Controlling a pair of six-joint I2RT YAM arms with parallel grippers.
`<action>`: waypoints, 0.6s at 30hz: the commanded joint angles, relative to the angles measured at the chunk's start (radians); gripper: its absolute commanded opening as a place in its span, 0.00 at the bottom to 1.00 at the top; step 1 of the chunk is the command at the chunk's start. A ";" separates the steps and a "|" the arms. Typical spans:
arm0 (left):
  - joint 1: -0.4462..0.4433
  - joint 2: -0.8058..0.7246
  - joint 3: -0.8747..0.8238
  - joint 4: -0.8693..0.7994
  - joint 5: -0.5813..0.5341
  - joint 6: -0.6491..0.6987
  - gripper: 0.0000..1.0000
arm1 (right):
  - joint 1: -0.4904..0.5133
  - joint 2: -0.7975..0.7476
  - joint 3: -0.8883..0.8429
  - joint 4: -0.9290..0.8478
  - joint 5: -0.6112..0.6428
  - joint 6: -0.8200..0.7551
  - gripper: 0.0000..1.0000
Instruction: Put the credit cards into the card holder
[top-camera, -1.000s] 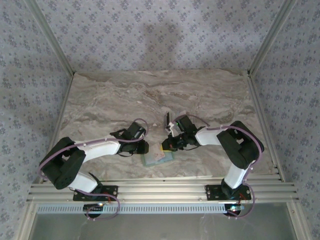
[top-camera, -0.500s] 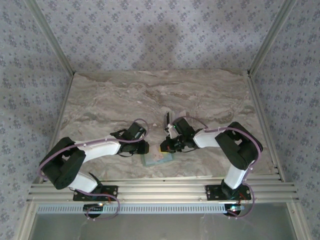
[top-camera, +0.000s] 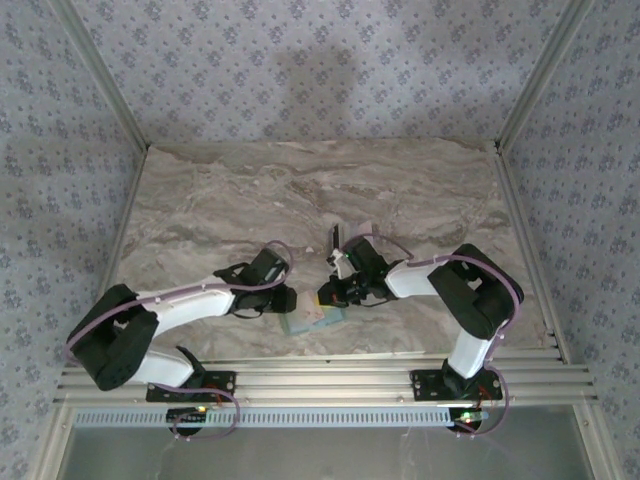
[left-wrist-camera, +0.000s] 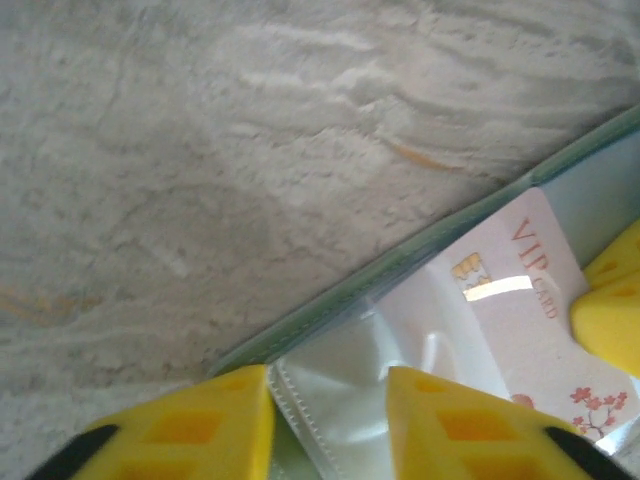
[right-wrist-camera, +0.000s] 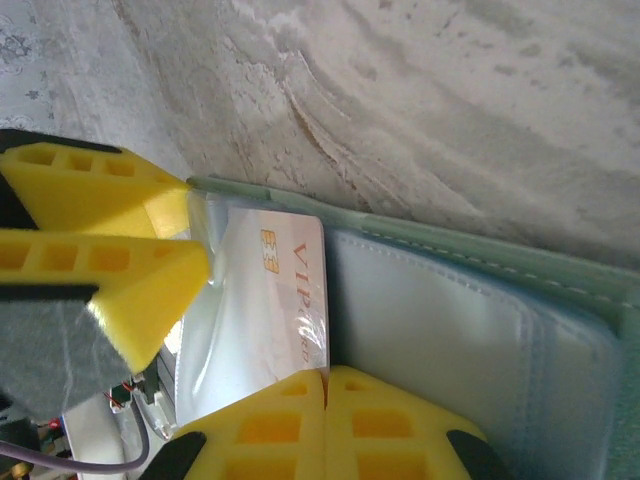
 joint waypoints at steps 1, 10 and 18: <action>-0.013 -0.011 -0.011 -0.015 0.073 0.000 0.22 | 0.017 -0.009 -0.009 0.009 0.030 0.001 0.00; -0.013 -0.080 -0.031 -0.004 0.102 -0.005 0.14 | 0.024 -0.010 -0.004 -0.002 0.037 -0.002 0.00; -0.018 -0.121 -0.037 -0.039 0.111 0.007 0.07 | 0.024 -0.022 0.003 -0.020 0.035 -0.009 0.00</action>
